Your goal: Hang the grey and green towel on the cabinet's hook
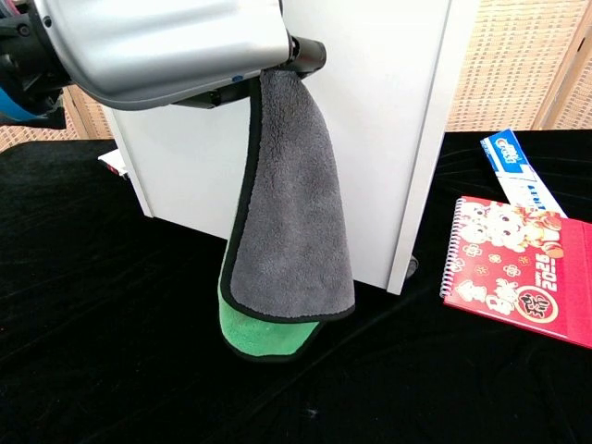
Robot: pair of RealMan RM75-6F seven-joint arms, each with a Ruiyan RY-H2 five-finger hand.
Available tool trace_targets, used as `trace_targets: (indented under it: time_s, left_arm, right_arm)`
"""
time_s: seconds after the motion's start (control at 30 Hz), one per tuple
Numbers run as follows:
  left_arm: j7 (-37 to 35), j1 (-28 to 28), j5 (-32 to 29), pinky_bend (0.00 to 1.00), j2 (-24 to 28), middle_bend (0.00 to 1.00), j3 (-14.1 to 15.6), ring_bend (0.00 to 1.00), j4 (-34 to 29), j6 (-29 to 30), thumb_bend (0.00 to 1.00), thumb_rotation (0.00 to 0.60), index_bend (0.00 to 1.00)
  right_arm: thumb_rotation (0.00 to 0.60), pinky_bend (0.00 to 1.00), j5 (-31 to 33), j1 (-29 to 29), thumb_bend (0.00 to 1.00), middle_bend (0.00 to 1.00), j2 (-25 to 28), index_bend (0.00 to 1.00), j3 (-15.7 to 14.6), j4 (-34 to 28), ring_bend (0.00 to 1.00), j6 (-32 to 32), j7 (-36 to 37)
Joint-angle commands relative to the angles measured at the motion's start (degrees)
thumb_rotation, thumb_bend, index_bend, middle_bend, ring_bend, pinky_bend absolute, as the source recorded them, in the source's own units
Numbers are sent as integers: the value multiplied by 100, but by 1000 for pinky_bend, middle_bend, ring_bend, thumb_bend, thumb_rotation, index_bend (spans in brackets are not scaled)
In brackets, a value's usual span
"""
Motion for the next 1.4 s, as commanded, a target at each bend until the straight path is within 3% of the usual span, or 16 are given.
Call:
trace_targets:
  time_s: [0.03, 0.43, 0.5, 0.53, 0.6, 0.67, 0.77, 0.87, 0.97, 1.2, 1.4]
  left_arm:
    - [41, 0, -71, 684, -46, 832, -14, 784, 9, -33, 589, 600, 779]
    - [506, 59, -318, 620, -92, 771, -23, 732, -128, -218, 466, 600, 716]
    - [614, 93, -333, 596, -70, 737, -8, 700, -130, -225, 367, 600, 658]
    - [821, 184, -445, 563, -38, 683, 2, 657, -167, -274, 256, 600, 588]
    - [1119, 321, -654, 463, -20, 540, 22, 552, -281, -359, 74, 600, 436]
    - [1358, 415, -788, 345, 4, 365, 58, 423, -401, -430, 0, 600, 288]
    - [1593, 557, -901, 241, 25, 178, 118, 249, -501, -402, 0, 600, 175]
    - [1657, 651, -912, 138, 41, 51, 189, 98, -520, -327, 0, 600, 103]
    - [1554, 744, -838, 48, 65, 0, 297, 7, -513, -180, 0, 600, 42]
    - [973, 1118, -352, 0, 208, 0, 711, 0, -464, 574, 0, 600, 19]
    - [164, 1951, -32, 0, 291, 0, 1281, 0, -169, 1890, 0, 600, 27]
  right_arm:
    - [600, 0, -23, -1, 117, 0, -5, 93, -8, -1, 0, 8, -9]
    - [600, 0, -81, -14, 117, 0, 1, 93, -14, -2, 0, 71, 19]
    - [600, 0, -76, -16, 117, 0, 4, 93, -13, -4, 0, 74, 23]
    - [600, 0, -73, -17, 117, 0, 6, 93, -13, -7, 0, 75, 32]
    - [600, 0, -73, -15, 117, 0, 8, 93, -11, -6, 0, 75, 36]
    - [600, 0, -76, -13, 117, 0, 3, 93, -14, -5, 0, 67, 25]
    - [600, 0, -83, -14, 117, 0, -6, 93, -21, -6, 0, 60, 1]
    - [600, 0, -84, -13, 117, 0, -15, 93, -26, -4, 0, 47, -21]
    - [600, 0, -82, -11, 117, 0, -25, 93, -26, 0, 0, 40, -45]
    - [600, 0, -50, -14, 117, 0, -16, 93, -16, -4, 0, 33, -44]
    - [600, 0, -29, -13, 117, 0, -15, 93, -4, 0, 0, 29, -55]
